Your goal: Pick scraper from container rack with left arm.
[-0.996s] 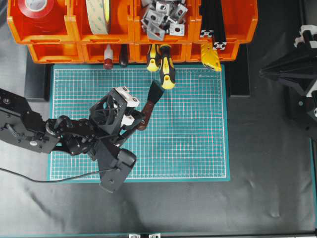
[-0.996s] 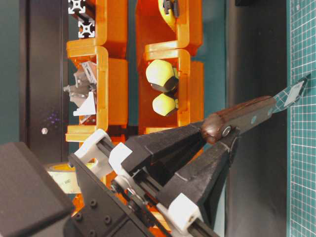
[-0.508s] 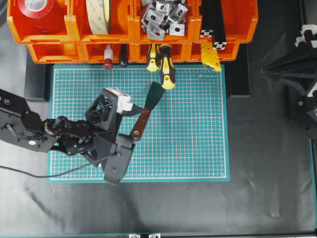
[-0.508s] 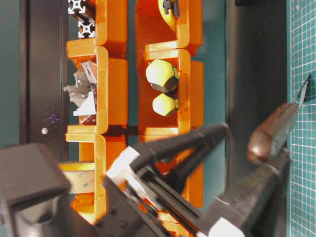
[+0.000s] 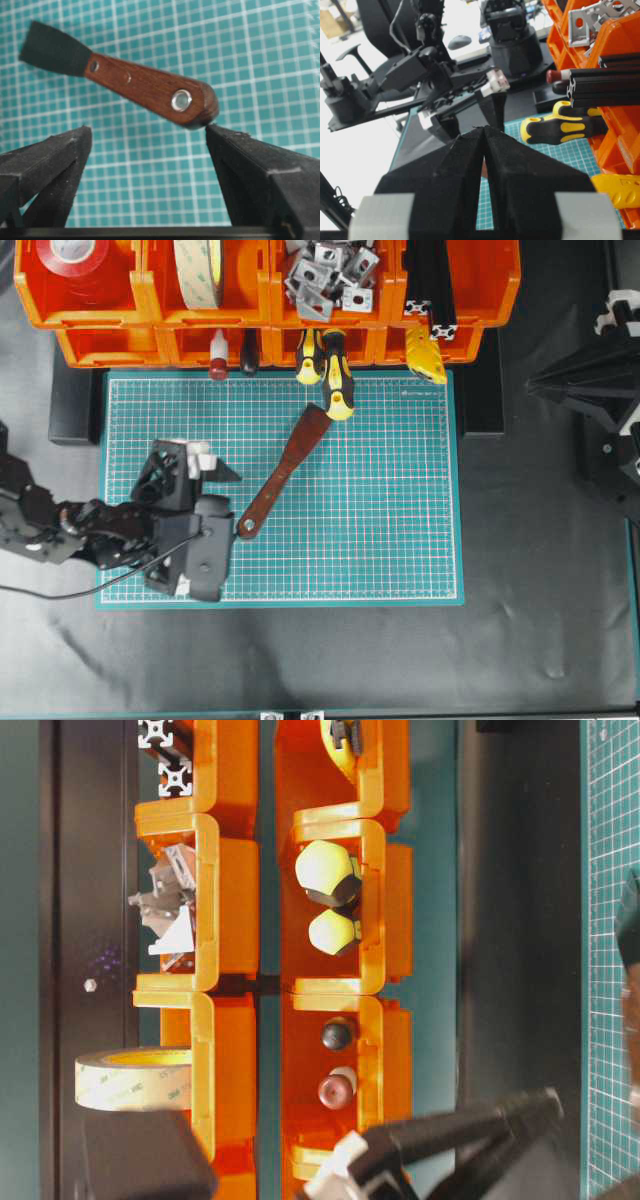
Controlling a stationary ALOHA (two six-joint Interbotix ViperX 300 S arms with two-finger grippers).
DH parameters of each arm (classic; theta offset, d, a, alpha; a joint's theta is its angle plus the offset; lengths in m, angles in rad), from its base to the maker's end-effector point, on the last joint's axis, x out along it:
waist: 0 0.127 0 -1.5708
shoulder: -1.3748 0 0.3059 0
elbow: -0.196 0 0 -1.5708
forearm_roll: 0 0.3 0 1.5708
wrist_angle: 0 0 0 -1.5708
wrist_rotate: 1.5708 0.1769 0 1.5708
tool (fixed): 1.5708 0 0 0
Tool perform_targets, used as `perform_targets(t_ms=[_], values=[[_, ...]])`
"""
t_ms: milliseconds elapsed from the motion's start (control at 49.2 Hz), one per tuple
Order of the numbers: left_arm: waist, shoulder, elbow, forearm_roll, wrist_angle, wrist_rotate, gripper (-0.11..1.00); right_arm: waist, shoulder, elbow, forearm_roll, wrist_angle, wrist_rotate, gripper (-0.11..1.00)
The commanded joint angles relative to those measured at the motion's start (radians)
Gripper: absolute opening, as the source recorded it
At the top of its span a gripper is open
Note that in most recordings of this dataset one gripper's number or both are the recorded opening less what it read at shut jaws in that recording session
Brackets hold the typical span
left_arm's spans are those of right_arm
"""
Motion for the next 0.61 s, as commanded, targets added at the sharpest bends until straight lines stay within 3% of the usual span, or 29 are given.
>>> perform_targets(t_ms=[0, 163, 325, 589], values=[[-0.018, -0.054, 0.015, 0.002, -0.003, -0.031, 0.91, -0.002, 0.009, -0.028, 0.002, -0.002, 0.002, 0.0], [-0.034, -0.094, 0.035, 0.002, -0.006, -0.098, 0.91, -0.002, 0.0, -0.029, 0.002, -0.002, 0.0, 0.0], [-0.054, -0.163, 0.052, 0.002, 0.0, -0.112, 0.91, -0.002, -0.002, -0.031, 0.002, -0.002, 0.002, 0.0], [-0.091, -0.462, 0.121, 0.002, 0.014, -0.173, 0.91, -0.002, -0.015, -0.034, 0.002, -0.002, 0.002, 0.0]])
